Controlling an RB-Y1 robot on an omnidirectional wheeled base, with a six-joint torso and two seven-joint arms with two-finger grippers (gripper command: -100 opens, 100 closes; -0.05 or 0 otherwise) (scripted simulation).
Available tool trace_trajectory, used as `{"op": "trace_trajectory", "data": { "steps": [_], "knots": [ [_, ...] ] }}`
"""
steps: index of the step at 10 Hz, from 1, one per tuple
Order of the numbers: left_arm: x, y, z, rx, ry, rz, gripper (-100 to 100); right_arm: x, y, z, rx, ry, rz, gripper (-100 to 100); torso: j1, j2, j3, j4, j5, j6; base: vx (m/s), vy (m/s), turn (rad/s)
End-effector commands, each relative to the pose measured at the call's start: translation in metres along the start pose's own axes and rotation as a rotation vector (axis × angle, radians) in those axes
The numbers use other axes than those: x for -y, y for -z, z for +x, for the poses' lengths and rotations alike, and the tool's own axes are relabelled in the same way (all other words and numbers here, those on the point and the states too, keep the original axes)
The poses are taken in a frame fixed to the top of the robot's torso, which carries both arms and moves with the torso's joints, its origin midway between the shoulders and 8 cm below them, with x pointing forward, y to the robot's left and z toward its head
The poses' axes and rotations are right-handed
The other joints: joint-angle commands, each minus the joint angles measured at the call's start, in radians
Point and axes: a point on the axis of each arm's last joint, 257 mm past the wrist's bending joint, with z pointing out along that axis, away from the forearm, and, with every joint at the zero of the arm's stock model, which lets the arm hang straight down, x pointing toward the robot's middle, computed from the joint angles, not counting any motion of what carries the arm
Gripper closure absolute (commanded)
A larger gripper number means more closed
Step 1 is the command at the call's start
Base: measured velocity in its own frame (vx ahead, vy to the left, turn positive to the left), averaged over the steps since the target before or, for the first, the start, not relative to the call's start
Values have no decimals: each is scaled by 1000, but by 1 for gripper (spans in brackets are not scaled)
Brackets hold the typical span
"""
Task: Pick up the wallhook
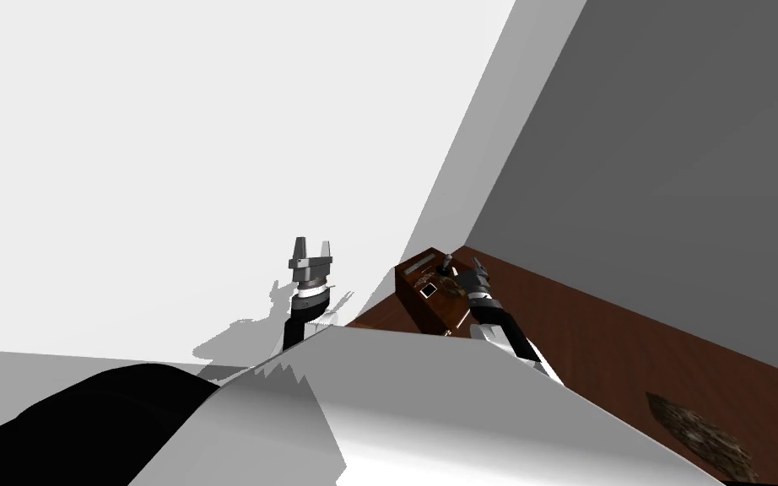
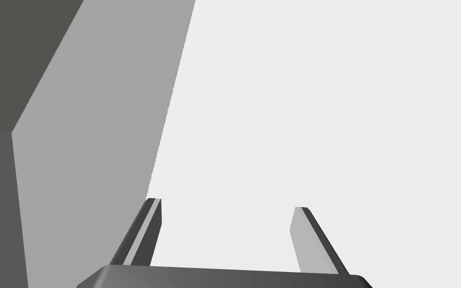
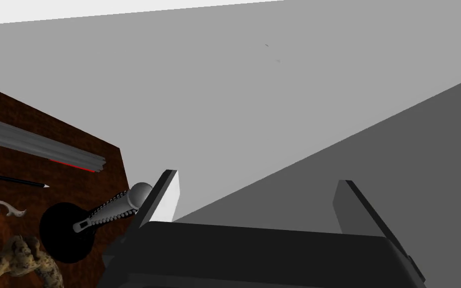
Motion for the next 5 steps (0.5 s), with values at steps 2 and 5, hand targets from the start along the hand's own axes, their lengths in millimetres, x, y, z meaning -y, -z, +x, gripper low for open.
{"op": "trace_trajectory", "data": {
  "steps": [2,5],
  "knots": [
    [0,0,0,0,0,0,0,30,-1,-26,61,-107,76,-100,0,0,0,0,0,0,-3,4,117],
    [0,0,0,0,0,0,0,56,4,-54,127,-196,140,-100,0,-1,0,0,0,0,1,3,124]
  ]
}}
